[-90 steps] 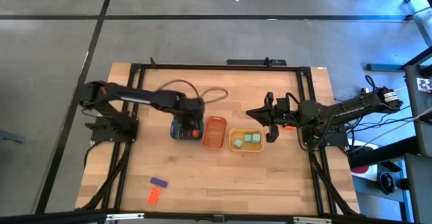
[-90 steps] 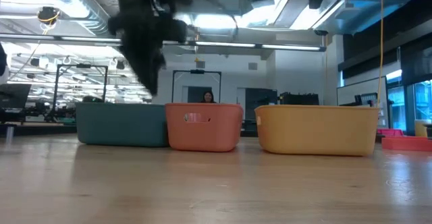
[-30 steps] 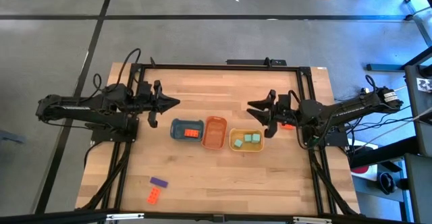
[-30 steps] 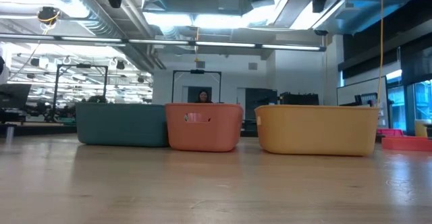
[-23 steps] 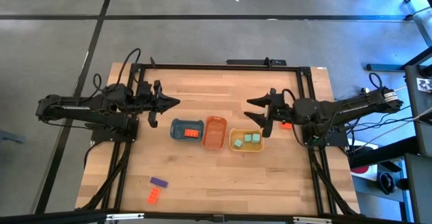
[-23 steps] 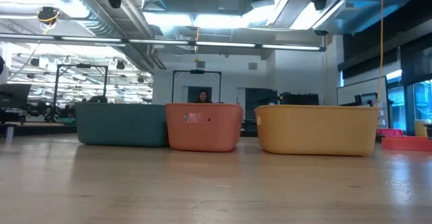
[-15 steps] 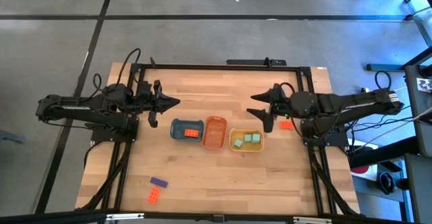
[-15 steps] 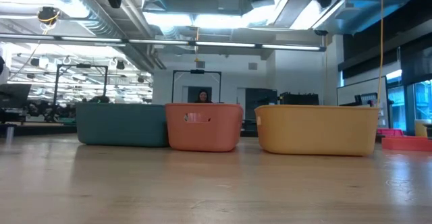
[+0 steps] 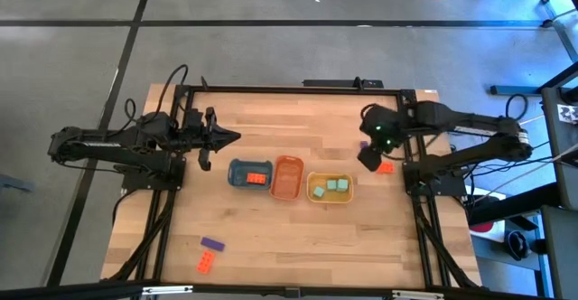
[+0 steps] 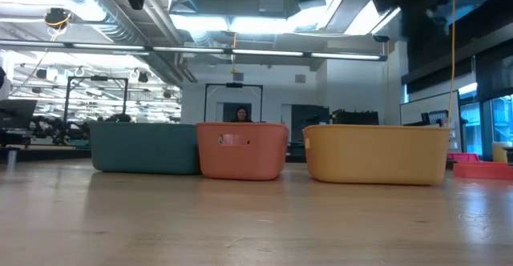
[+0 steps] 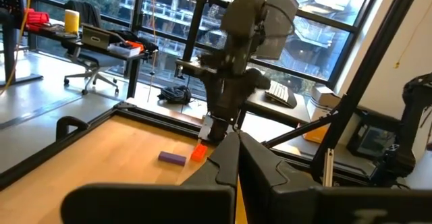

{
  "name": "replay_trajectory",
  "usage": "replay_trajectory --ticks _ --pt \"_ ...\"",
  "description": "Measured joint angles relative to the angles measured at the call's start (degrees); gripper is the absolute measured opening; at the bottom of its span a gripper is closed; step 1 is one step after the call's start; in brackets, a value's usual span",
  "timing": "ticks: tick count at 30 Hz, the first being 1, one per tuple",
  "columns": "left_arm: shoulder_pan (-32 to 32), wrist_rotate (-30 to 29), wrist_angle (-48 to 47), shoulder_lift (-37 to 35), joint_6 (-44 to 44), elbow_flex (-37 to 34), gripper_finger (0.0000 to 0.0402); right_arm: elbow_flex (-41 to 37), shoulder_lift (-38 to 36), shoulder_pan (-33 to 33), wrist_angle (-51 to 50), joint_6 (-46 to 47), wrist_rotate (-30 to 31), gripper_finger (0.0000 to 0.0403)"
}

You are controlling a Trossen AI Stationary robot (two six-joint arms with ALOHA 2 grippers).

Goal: Sort & place blocks by color
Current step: Put the right orange rectangular block into the blue bin

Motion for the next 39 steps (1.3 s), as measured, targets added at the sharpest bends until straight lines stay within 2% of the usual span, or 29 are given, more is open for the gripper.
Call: replay_trajectory --ticks 3,6,11,15,21,39 --pt "0.02 -0.01 0.0 0.02 0.07 0.0 0.0 -3.71 2.58 -0.88 -8.04 -2.19 -3.22 0.0283" --pt "0.04 -0.2 0.15 0.0 0.11 0.0 0.0 -9.73 3.95 -0.87 -11.86 -2.96 -2.33 0.0283" --pt "0.07 -1.07 0.35 0.02 0.15 0.02 0.0 -19.99 4.11 -0.89 -5.38 -4.23 0.77 0.0283" --pt "0.07 -1.32 0.36 0.02 0.15 0.02 0.0 -24.81 5.84 -1.19 -1.52 -7.08 2.91 0.0283" --pt "0.35 -1.53 0.39 0.0 0.13 0.02 0.0 -26.66 11.18 -1.33 1.68 -16.07 4.21 0.0283" --pt "2.7 -1.07 0.39 0.0 -1.49 0.04 0.0 -24.79 27.08 -1.33 3.81 -23.58 7.69 0.0283"
